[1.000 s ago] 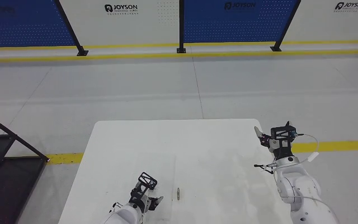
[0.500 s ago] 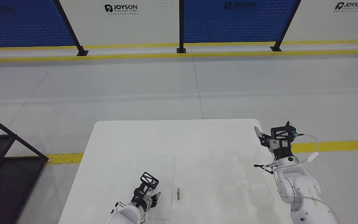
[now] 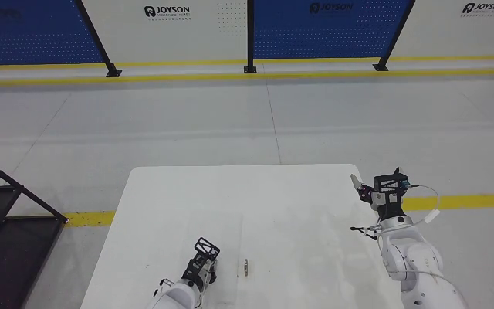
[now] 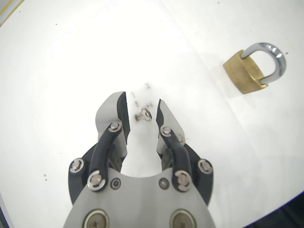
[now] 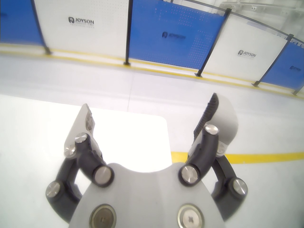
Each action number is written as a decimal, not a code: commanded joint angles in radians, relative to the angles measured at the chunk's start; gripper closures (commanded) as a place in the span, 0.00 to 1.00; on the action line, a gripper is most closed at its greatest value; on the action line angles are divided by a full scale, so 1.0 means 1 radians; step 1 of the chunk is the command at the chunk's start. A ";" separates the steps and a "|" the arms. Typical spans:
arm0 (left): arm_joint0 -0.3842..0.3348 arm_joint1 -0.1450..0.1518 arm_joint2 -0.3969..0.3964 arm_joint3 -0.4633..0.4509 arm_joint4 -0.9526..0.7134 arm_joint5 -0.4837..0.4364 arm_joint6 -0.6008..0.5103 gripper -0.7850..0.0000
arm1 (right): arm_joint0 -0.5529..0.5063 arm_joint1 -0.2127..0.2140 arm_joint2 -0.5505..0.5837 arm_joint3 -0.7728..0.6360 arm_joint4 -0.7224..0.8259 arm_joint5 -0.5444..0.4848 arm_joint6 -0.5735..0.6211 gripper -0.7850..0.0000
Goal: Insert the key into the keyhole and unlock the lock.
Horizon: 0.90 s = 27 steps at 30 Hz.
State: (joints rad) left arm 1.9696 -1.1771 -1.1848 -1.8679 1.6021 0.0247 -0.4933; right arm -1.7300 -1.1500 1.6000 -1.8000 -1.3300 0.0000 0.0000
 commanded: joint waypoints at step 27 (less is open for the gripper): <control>0.030 0.004 -0.031 -0.028 -0.017 0.009 0.028 1.00 | 0.000 0.000 0.000 0.000 0.000 0.000 0.000 0.00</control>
State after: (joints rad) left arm 1.9959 -1.1732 -1.2126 -1.8920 1.5871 0.0336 -0.4683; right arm -1.7300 -1.1500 1.6000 -1.8000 -1.3300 0.0000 0.0000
